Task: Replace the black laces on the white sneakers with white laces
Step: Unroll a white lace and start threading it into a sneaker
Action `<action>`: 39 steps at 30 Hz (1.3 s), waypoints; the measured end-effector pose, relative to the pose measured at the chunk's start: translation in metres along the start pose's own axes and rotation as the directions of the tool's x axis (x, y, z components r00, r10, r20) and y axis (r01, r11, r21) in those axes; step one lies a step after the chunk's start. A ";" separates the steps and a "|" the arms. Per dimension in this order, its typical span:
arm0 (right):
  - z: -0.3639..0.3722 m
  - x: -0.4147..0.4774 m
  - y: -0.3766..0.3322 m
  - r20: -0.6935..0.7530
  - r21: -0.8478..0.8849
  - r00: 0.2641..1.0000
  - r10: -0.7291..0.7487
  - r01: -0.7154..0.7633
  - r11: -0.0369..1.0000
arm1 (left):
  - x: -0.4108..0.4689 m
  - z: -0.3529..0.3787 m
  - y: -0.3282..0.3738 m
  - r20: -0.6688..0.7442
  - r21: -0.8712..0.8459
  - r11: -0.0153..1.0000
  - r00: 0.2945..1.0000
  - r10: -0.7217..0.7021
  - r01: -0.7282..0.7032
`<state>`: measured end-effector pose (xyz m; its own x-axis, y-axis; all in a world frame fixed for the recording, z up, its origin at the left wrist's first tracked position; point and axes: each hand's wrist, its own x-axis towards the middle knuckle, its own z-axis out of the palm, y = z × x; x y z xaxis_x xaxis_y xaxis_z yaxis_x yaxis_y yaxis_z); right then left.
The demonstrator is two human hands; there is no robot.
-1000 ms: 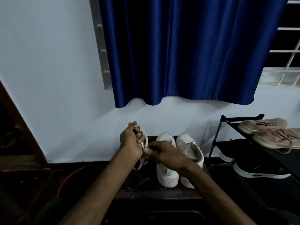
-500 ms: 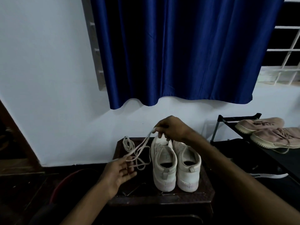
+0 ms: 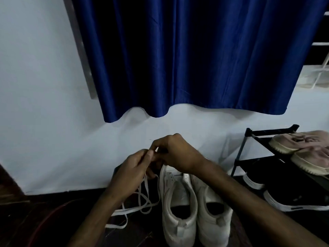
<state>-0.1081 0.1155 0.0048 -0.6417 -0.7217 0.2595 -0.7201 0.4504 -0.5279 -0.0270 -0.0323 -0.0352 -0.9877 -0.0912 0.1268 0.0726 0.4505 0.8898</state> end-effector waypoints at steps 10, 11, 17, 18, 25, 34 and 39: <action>-0.011 -0.007 0.049 0.065 0.247 0.990 0.122 -0.134 0.960 | 0.017 0.016 -0.038 -0.076 -0.058 0.998 0.997 0.006 -0.010; -0.008 -0.008 0.052 0.069 0.228 0.989 0.127 -0.140 0.964 | 0.018 0.017 -0.038 -0.090 0.013 0.999 0.995 0.048 -0.047; 0.009 0.003 0.065 0.019 0.160 0.993 0.121 -0.122 0.980 | 0.037 0.038 -0.028 -0.059 -0.110 0.986 0.992 0.116 -0.122; 0.009 0.004 0.066 0.032 0.182 0.991 0.130 -0.134 0.974 | 0.039 0.039 -0.031 -0.078 -0.139 0.984 0.992 0.101 -0.111; -0.019 -0.014 0.097 0.020 0.082 0.975 0.222 -0.223 0.971 | 0.046 0.048 -0.049 -0.081 -0.082 0.990 0.991 0.106 -0.112; 0.011 -0.071 0.156 -0.122 0.175 0.926 0.358 -0.335 0.926 | 0.063 0.077 -0.018 0.006 0.014 0.982 0.982 0.186 -0.187; 0.007 -0.072 0.154 -0.238 0.497 0.858 0.456 -0.296 0.816 | 0.075 0.096 0.006 0.071 0.008 0.995 0.992 0.104 -0.104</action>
<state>-0.1708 0.2329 -0.1012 -0.9415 -0.2886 0.1742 -0.2662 0.3194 -0.9094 -0.1137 0.0491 -0.0630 -0.9822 0.0189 0.1870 0.1743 0.4642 0.8684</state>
